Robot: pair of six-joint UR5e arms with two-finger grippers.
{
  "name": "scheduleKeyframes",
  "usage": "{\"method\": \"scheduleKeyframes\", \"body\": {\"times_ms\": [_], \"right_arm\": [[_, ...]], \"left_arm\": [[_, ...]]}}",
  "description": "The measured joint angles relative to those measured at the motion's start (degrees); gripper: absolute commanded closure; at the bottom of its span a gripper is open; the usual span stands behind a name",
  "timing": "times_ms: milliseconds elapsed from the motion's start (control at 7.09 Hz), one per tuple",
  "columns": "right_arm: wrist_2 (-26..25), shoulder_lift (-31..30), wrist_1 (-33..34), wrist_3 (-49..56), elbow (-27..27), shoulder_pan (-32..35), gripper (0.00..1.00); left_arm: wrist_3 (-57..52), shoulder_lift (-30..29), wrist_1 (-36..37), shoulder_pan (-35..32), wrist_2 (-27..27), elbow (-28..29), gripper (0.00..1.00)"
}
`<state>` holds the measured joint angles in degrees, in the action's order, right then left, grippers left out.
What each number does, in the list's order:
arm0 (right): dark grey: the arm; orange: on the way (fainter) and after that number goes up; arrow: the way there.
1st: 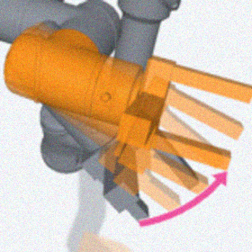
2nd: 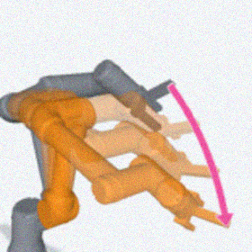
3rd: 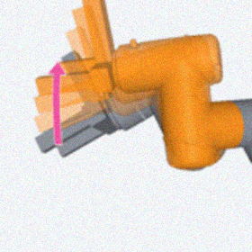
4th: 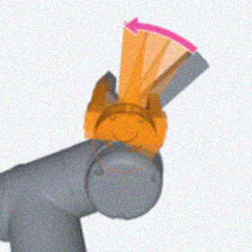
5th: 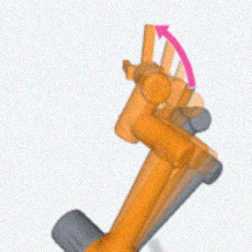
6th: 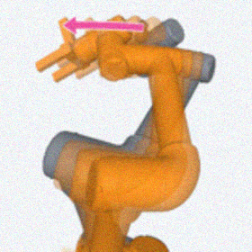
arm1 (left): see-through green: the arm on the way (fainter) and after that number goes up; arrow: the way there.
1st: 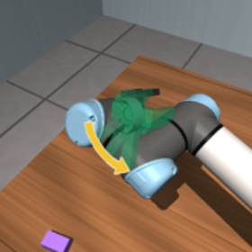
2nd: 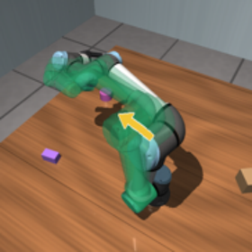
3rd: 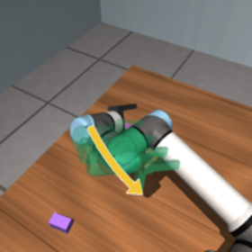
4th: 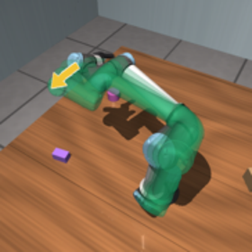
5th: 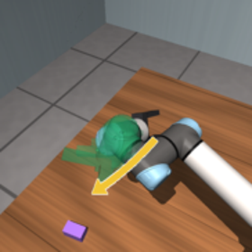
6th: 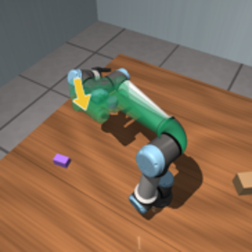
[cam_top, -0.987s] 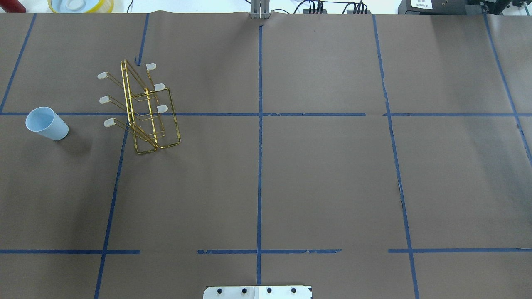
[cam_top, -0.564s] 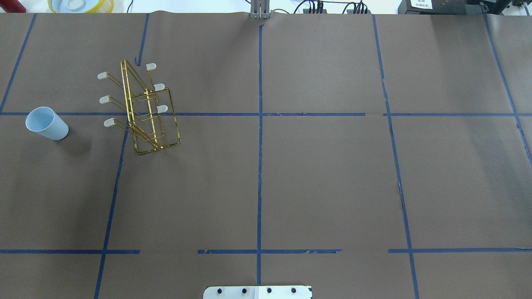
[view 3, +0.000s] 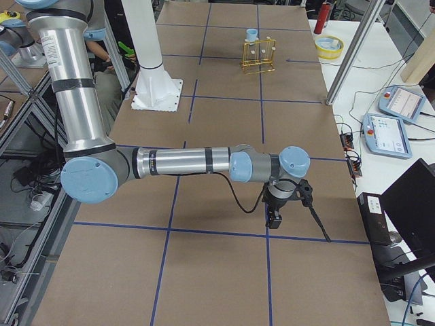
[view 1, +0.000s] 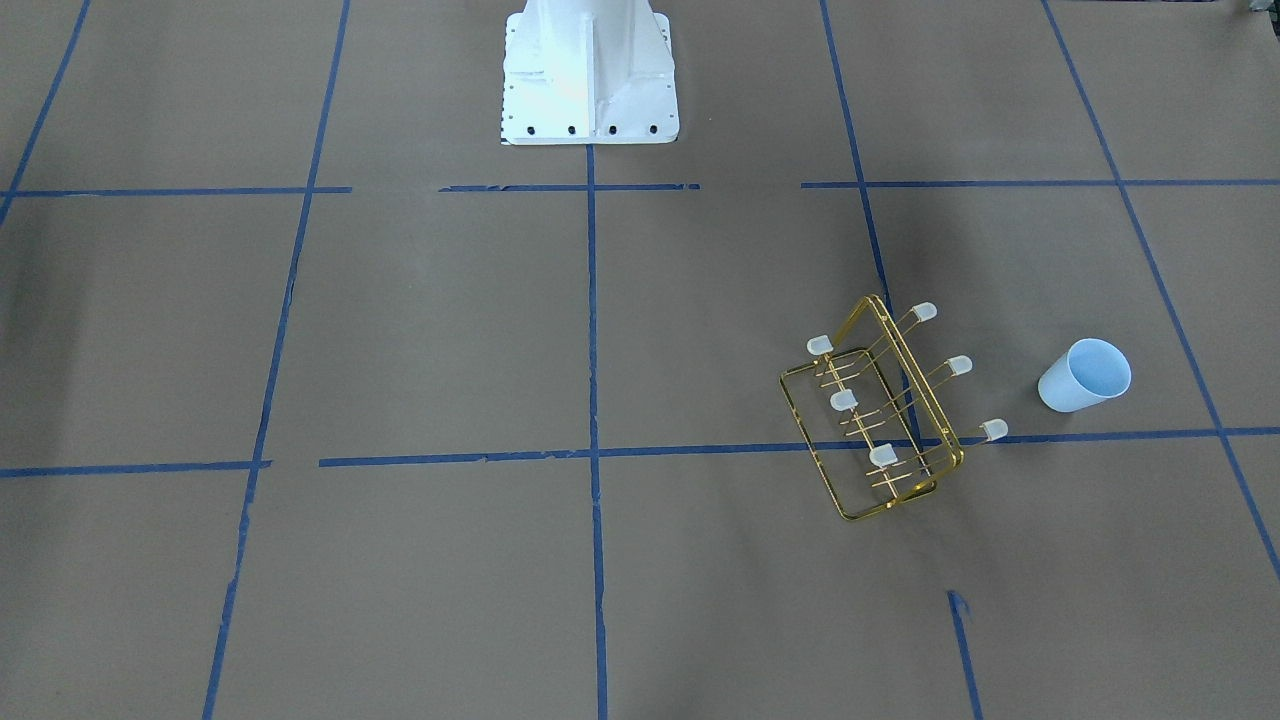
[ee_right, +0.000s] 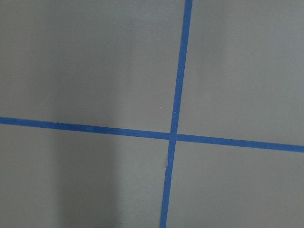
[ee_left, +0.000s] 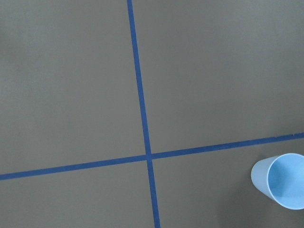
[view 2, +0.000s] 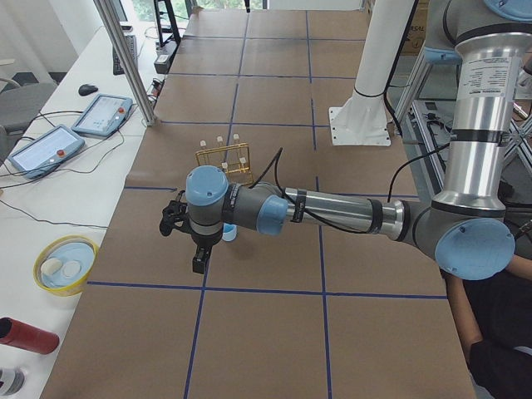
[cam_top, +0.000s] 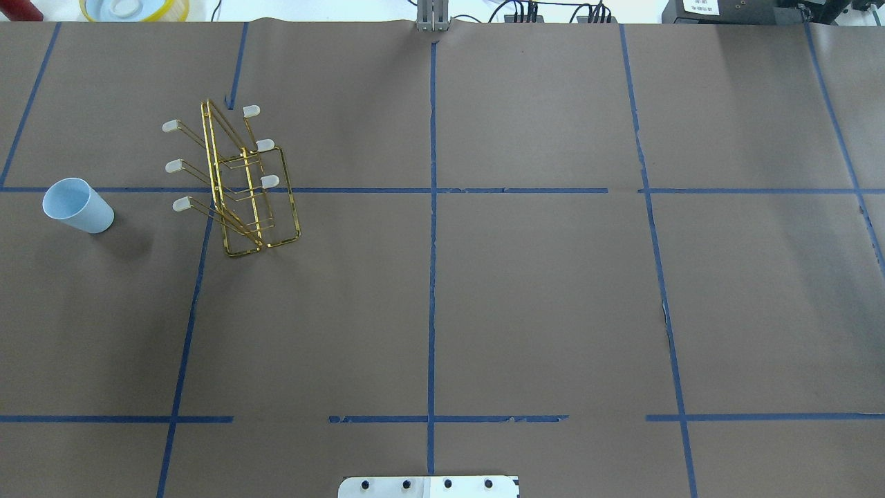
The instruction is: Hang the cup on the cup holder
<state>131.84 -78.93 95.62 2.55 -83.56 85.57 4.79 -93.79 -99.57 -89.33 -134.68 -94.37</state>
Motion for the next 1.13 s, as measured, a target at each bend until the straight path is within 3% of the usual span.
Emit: {"method": "scheduleKeyframes", "body": {"times_ms": [282, 705, 1128], "right_arm": [[0.0, 0.0, 0.0, -0.02, 0.0, 0.01, 0.0], [0.0, 0.0, 0.0, -0.05, -0.02, 0.04, 0.0], [0.0, 0.0, 0.0, -0.04, 0.0, 0.02, 0.0]], "left_arm": [[0.5, -1.14, -1.21, 0.31, -0.03, -0.06, 0.0], [6.05, -2.43, -10.89, 1.38, 0.42, -0.59, 0.0], [9.8, -1.89, -14.39, 2.99, 2.16, -1.89, 0.0]]}}
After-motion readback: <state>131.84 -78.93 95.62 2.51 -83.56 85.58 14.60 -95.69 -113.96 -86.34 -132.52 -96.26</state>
